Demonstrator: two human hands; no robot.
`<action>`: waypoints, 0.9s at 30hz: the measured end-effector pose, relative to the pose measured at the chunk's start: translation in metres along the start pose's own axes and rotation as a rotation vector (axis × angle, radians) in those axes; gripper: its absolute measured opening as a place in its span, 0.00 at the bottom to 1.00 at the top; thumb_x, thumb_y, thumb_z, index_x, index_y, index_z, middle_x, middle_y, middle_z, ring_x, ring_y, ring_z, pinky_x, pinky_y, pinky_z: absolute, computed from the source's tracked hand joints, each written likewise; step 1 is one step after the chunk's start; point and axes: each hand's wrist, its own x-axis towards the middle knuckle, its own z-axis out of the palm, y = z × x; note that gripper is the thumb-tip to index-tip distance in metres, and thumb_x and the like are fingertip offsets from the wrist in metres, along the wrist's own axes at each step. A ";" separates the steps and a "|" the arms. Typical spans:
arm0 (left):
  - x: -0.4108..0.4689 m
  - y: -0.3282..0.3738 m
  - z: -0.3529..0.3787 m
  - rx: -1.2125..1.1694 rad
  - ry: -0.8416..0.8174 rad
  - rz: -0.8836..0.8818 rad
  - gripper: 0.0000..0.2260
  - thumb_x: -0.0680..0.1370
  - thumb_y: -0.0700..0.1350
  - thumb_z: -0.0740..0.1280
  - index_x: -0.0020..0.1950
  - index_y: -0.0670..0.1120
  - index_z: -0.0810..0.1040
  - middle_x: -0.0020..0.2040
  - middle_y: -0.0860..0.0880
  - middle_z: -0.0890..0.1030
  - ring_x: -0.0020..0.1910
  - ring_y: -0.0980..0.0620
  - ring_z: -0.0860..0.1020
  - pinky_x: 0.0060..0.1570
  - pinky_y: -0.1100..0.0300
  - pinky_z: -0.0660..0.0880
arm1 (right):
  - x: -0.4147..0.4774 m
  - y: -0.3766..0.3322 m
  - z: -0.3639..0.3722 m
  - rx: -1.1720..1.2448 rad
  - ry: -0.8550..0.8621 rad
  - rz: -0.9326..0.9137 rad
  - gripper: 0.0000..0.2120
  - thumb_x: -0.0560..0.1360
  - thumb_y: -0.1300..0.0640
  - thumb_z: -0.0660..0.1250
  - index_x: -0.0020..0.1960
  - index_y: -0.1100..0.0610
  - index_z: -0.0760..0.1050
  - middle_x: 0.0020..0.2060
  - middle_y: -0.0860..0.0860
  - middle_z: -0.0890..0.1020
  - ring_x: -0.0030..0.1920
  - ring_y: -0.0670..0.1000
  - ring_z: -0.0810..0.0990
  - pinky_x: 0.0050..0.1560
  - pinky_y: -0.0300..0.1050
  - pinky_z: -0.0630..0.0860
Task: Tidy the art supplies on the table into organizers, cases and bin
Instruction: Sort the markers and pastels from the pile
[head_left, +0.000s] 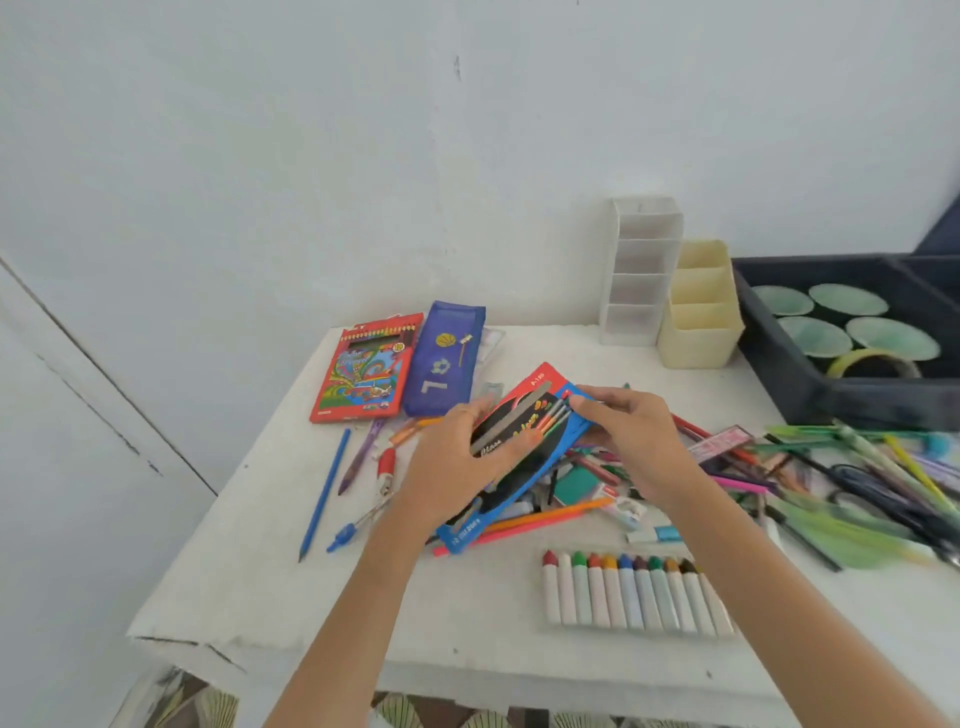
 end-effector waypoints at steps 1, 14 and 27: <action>-0.006 0.009 0.007 0.167 0.020 0.074 0.38 0.65 0.71 0.65 0.68 0.50 0.69 0.58 0.56 0.76 0.55 0.58 0.75 0.56 0.63 0.69 | -0.008 0.003 -0.007 0.033 -0.008 0.025 0.10 0.74 0.65 0.67 0.54 0.68 0.77 0.46 0.62 0.83 0.41 0.54 0.84 0.40 0.43 0.82; -0.078 0.039 0.041 0.231 0.021 0.150 0.41 0.61 0.66 0.74 0.68 0.50 0.66 0.58 0.55 0.73 0.54 0.57 0.73 0.56 0.59 0.73 | -0.096 0.030 -0.064 -0.194 -0.163 0.020 0.09 0.77 0.53 0.64 0.54 0.55 0.80 0.46 0.51 0.85 0.49 0.51 0.82 0.52 0.44 0.79; -0.106 0.002 -0.006 0.162 -0.278 0.036 0.39 0.62 0.54 0.79 0.69 0.56 0.65 0.57 0.59 0.71 0.54 0.61 0.73 0.49 0.70 0.72 | -0.101 0.067 -0.104 -1.320 -0.348 -0.407 0.33 0.69 0.36 0.67 0.70 0.46 0.64 0.67 0.45 0.68 0.68 0.47 0.63 0.67 0.41 0.53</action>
